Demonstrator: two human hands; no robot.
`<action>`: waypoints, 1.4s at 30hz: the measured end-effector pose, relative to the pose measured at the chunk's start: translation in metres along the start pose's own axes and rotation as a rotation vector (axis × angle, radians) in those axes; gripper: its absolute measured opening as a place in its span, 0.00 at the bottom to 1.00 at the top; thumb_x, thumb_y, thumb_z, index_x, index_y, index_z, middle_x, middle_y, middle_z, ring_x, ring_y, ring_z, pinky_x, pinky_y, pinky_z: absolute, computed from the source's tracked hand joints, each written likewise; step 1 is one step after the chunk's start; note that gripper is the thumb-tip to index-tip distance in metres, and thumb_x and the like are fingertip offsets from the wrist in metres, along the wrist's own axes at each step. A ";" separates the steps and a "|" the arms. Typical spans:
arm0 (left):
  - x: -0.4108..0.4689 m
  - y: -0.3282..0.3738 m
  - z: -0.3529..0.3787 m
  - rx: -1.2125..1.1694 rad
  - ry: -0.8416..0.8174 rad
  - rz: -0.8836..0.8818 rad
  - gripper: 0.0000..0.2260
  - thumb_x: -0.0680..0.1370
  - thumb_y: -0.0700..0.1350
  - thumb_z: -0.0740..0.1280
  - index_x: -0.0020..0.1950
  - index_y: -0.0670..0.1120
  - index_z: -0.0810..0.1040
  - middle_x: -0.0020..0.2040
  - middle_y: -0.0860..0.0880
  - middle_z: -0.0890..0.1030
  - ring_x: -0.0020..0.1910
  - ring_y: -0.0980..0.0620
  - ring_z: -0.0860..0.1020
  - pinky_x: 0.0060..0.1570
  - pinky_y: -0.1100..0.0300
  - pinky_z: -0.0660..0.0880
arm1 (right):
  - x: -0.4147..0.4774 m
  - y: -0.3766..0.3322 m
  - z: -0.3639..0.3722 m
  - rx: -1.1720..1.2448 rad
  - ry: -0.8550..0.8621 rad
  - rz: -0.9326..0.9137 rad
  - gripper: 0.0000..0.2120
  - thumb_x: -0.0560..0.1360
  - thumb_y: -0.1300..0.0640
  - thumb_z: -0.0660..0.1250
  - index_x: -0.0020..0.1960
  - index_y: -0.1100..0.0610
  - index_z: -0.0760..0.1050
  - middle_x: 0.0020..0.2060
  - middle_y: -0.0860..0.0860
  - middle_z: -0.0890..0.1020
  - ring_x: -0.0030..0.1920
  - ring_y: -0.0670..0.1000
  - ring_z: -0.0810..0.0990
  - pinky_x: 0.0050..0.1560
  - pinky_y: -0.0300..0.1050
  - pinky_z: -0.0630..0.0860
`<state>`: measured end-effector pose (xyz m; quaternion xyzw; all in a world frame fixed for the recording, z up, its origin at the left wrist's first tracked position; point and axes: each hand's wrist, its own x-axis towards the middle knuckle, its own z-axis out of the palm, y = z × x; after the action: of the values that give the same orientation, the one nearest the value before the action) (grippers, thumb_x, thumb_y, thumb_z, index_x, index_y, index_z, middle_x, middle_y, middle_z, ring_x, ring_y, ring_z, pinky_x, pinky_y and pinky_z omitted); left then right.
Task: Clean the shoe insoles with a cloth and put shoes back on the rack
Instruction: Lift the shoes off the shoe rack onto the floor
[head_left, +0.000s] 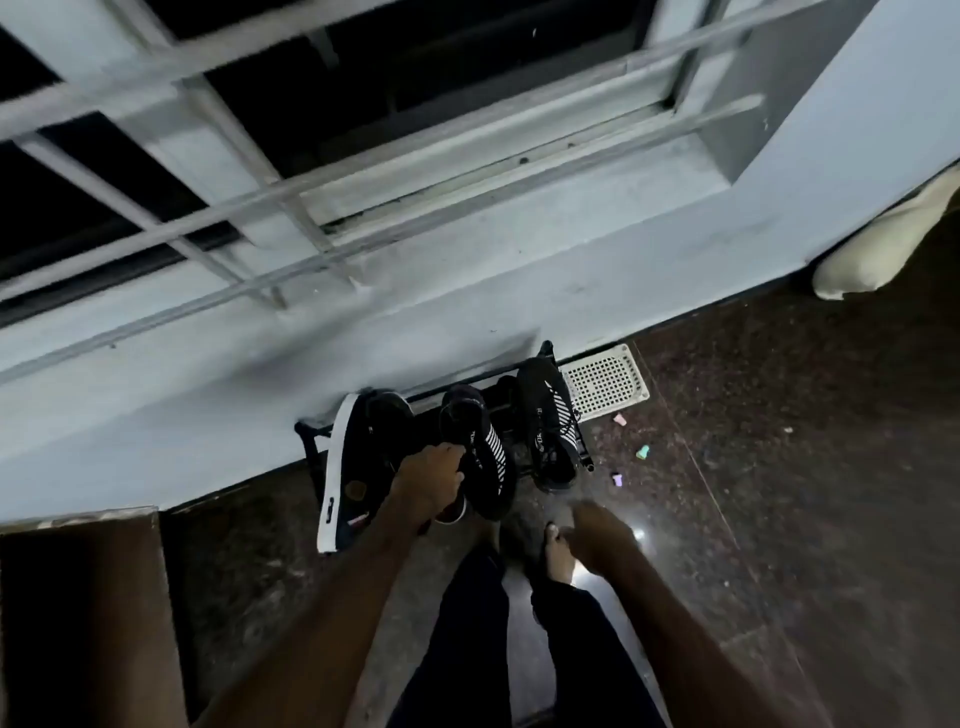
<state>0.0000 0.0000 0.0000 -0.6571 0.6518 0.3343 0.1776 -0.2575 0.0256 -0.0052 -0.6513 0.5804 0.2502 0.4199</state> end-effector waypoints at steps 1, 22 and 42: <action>0.018 -0.003 0.003 0.016 -0.018 0.026 0.21 0.82 0.48 0.61 0.75 0.47 0.65 0.71 0.46 0.71 0.69 0.44 0.70 0.65 0.48 0.69 | 0.015 0.005 0.003 -0.007 0.033 0.002 0.21 0.81 0.50 0.60 0.71 0.57 0.66 0.69 0.56 0.72 0.67 0.57 0.72 0.64 0.51 0.72; 0.187 -0.077 0.010 1.145 -0.049 0.575 0.08 0.64 0.41 0.75 0.35 0.53 0.80 0.35 0.54 0.80 0.37 0.50 0.79 0.38 0.56 0.72 | 0.170 0.031 0.036 -0.307 -0.026 0.084 0.17 0.78 0.64 0.57 0.65 0.54 0.74 0.60 0.53 0.79 0.62 0.55 0.77 0.57 0.48 0.75; 0.029 0.015 -0.127 1.041 0.159 0.549 0.12 0.78 0.40 0.59 0.44 0.48 0.82 0.37 0.50 0.82 0.41 0.47 0.81 0.73 0.38 0.57 | 0.040 -0.001 -0.109 -0.239 0.063 -0.062 0.15 0.78 0.61 0.60 0.62 0.62 0.77 0.60 0.61 0.79 0.60 0.61 0.79 0.59 0.52 0.76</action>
<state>0.0099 -0.1071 0.0741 -0.3138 0.8876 -0.0456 0.3341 -0.2656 -0.0874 0.0196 -0.7218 0.5391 0.2839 0.3282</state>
